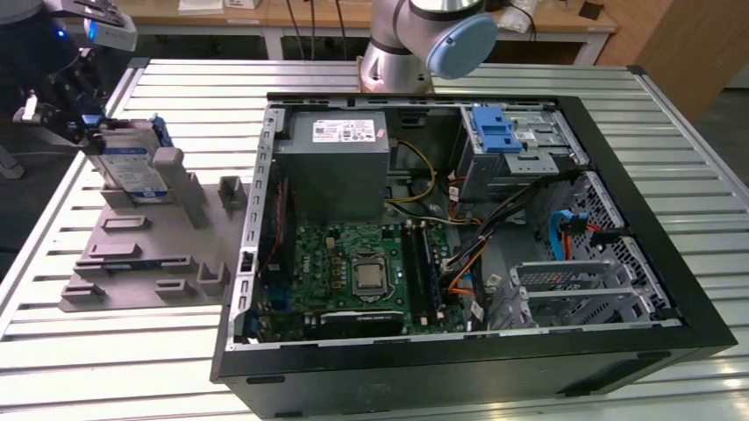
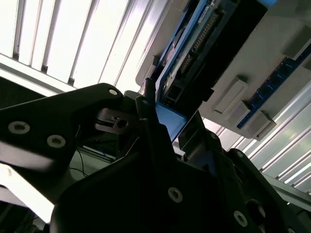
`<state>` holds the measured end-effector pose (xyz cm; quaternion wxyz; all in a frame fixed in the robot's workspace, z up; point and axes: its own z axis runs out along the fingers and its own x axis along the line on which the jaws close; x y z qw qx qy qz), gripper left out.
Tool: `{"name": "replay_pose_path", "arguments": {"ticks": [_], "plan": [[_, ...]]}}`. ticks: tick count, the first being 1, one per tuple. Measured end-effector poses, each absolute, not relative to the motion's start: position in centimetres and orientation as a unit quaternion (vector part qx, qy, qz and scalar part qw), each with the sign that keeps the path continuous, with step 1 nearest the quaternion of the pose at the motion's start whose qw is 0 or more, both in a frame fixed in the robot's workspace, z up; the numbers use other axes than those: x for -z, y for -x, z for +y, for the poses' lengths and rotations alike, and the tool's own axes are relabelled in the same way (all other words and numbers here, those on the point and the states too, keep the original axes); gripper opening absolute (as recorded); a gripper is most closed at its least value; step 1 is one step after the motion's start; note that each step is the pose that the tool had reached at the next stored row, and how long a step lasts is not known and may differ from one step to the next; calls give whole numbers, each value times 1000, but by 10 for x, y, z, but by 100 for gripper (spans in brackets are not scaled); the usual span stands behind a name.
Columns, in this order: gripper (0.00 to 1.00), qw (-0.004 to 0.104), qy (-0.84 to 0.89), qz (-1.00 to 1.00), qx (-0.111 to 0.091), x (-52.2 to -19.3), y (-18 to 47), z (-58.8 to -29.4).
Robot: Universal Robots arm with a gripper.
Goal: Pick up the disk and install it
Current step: 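Pick up the disk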
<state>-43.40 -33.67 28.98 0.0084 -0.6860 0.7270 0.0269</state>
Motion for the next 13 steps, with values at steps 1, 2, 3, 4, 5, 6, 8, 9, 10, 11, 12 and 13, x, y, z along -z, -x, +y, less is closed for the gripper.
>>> {"name": "replay_pose_path", "arguments": {"ticks": [1, 2, 3, 4, 5, 6, 8, 9, 10, 11, 12, 13], "plan": [[45, 8, 686, 727, -27, -290, 434, -337], [45, 8, 686, 727, -27, -290, 434, -336], [45, 8, 686, 727, -27, -290, 435, -336], [45, 8, 686, 727, -27, -289, 435, -336], [45, 8, 686, 727, -27, -289, 435, -335], [45, 9, 686, 727, -27, -289, 435, -335], [45, 8, 686, 727, -27, -289, 435, -335], [45, 8, 686, 727, -27, -289, 435, -335], [45, 8, 686, 727, -27, -288, 435, -335], [45, 8, 686, 727, -27, -288, 436, -335], [45, 8, 686, 727, -27, -288, 436, -335], [45, 8, 686, 727, -27, -287, 436, -335]]}}
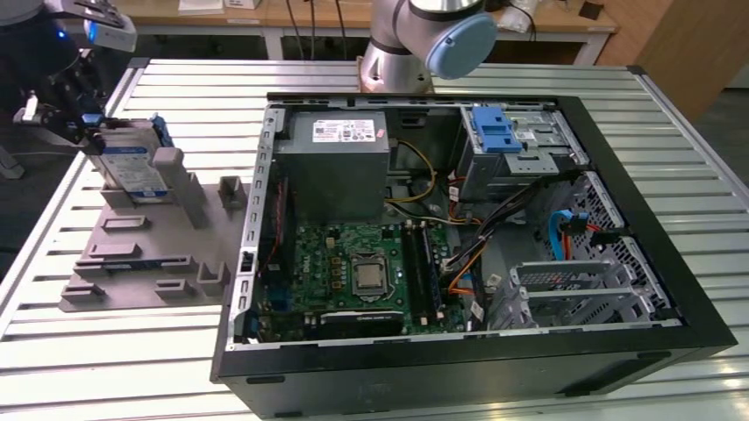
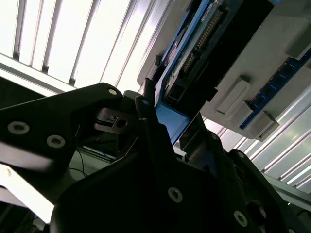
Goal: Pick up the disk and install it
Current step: 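Pick up the disk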
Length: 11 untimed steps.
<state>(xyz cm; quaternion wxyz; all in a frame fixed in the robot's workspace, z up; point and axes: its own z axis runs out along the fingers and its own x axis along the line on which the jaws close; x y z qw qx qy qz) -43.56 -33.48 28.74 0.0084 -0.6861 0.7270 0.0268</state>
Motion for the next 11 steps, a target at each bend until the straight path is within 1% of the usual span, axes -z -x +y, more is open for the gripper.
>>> {"name": "replay_pose_path", "arguments": {"ticks": [2, 3, 7, 9, 10, 11], "plan": [[45, 8, 686, 727, -27, -287, 436, -335], [52, 8, 686, 727, -27, -287, 436, -334], [52, 8, 686, 727, -27, -287, 436, -334], [51, 8, 686, 727, -27, -287, 436, -334], [44, 8, 686, 727, -27, -287, 436, -334], [44, 8, 686, 727, -27, -287, 436, -334]]}}
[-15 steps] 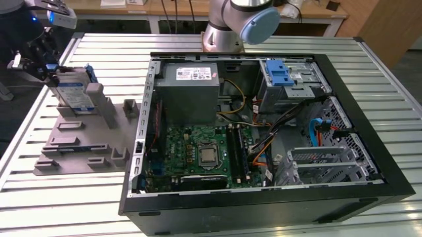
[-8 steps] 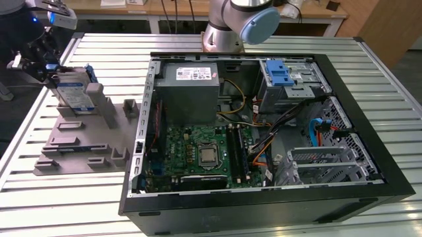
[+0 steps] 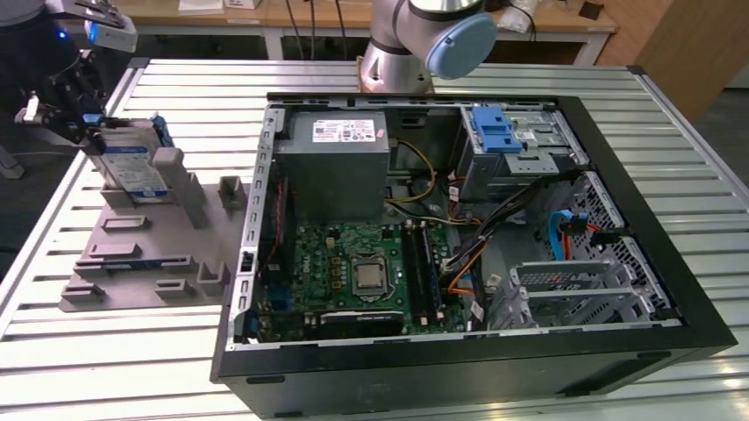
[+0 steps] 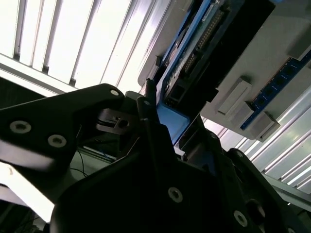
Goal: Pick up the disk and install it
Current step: 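Pick up the disk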
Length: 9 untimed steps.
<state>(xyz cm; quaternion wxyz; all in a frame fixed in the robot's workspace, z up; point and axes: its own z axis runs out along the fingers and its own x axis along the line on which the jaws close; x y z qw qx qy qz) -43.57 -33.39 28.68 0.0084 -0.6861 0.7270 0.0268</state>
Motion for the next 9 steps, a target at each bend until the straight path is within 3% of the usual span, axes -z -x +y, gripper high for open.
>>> {"name": "replay_pose_path", "arguments": {"ticks": [3, 4, 9], "plan": [[42, 8, 686, 727, -27, -287, 436, -334], [37, 8, 686, 727, -27, -287, 436, -334], [37, 8, 687, 726, -27, -287, 436, -334]]}}
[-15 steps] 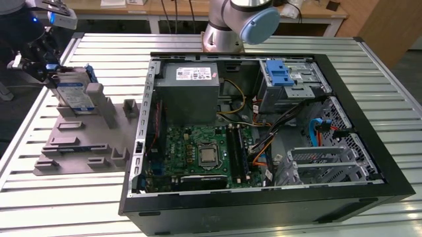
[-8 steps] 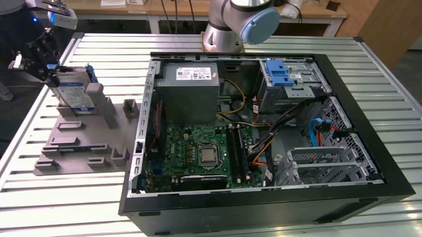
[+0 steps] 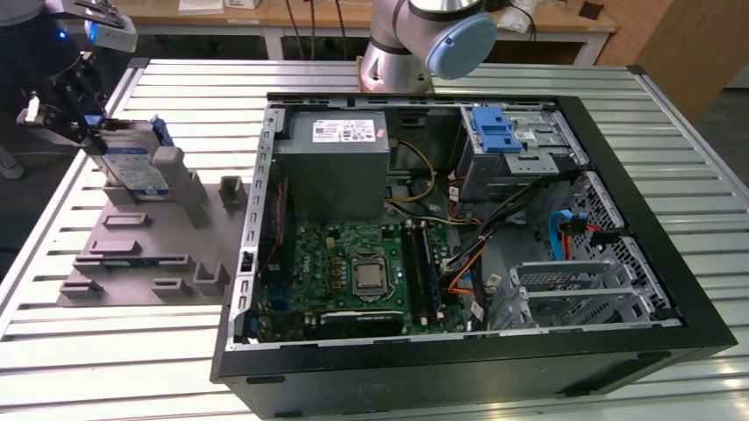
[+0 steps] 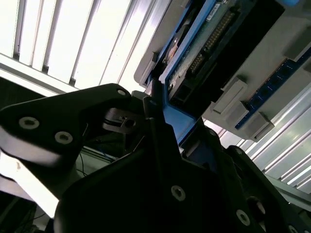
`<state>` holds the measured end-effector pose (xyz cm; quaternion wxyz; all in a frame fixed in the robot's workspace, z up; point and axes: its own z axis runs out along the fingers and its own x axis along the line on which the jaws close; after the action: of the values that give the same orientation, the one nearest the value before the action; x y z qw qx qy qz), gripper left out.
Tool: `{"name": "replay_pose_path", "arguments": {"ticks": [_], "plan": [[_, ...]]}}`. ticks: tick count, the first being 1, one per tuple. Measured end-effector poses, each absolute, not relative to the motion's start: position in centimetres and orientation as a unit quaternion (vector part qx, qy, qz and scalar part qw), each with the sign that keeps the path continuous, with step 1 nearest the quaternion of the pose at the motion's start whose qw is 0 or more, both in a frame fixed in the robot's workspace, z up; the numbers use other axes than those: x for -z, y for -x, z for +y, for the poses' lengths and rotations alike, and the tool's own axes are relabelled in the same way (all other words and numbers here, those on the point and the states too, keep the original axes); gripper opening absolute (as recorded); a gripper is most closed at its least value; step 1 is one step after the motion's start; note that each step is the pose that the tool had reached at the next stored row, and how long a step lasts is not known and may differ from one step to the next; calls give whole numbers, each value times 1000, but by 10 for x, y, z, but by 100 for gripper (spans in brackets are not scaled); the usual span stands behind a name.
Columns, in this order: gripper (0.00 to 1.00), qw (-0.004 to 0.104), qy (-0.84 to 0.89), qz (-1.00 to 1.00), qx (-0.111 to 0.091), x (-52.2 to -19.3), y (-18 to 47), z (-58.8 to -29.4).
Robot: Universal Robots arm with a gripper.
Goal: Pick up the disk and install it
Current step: 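Pick up the disk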
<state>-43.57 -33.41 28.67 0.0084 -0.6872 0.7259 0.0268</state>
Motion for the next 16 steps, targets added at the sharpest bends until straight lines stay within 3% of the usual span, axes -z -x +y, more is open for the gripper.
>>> {"name": "replay_pose_path", "arguments": {"ticks": [12, 16], "plan": [[37, 7, 700, 713, -26, -287, 436, -337], [45, 7, 700, 713, -26, -287, 436, -337]]}}
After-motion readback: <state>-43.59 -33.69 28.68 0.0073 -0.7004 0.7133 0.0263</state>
